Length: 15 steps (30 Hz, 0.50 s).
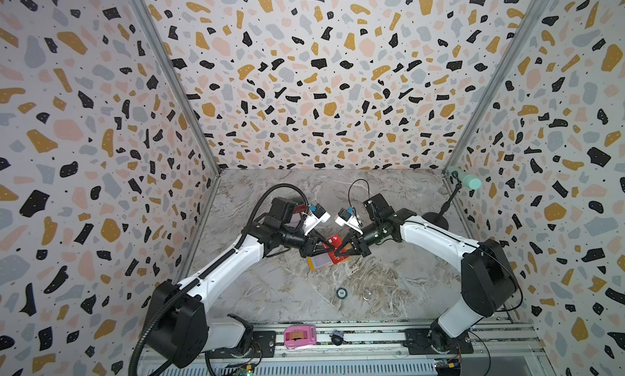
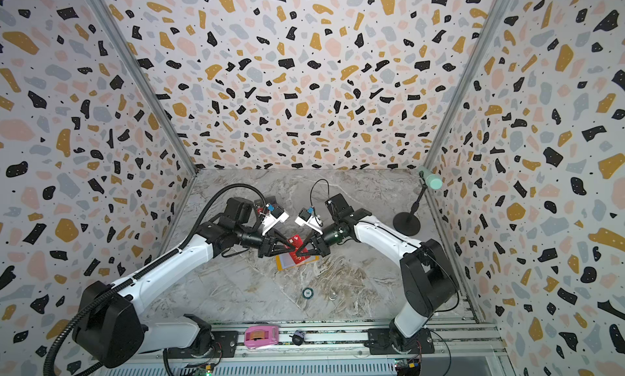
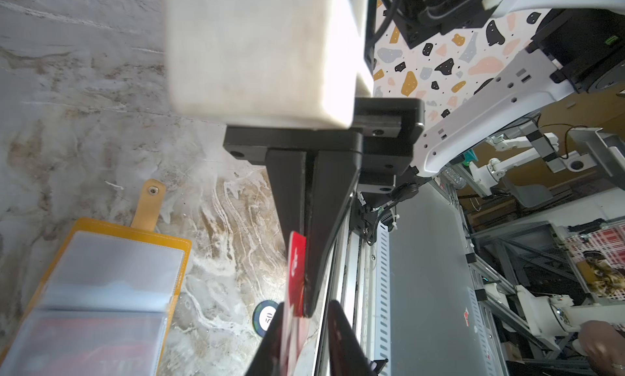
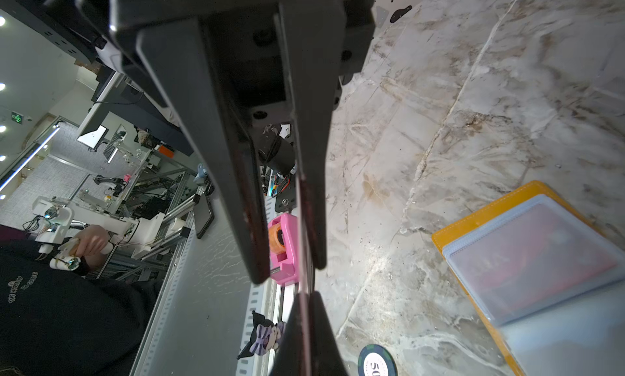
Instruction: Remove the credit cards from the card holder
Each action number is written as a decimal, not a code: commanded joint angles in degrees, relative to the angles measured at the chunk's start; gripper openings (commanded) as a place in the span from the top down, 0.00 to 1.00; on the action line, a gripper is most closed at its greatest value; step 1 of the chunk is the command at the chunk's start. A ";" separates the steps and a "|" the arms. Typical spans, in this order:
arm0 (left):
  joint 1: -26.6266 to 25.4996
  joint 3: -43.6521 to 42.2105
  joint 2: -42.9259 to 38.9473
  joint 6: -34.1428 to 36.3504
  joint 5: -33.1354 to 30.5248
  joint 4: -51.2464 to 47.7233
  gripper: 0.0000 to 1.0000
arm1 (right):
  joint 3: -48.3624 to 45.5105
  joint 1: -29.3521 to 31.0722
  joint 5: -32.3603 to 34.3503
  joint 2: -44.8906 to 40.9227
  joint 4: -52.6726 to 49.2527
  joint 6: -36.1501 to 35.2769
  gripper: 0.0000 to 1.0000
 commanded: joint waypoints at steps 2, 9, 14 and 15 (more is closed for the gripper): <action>0.20 0.87 -1.91 0.86 2.37 -0.17 0.82 | 1.91 0.31 0.01 -0.03 -2.01 -1.22 1.00; 0.19 -0.23 -2.72 -1.55 2.35 2.18 0.93 | 1.23 0.30 1.48 -0.69 -0.13 0.16 1.00; 0.20 -2.55 -5.75 -9.21 -0.69 9.64 0.98 | -1.50 0.04 3.61 -3.19 5.10 3.50 0.85; 0.19 -3.12 -6.49 -10.60 -1.22 10.93 0.99 | -2.24 -0.07 3.87 -3.90 6.81 4.49 0.81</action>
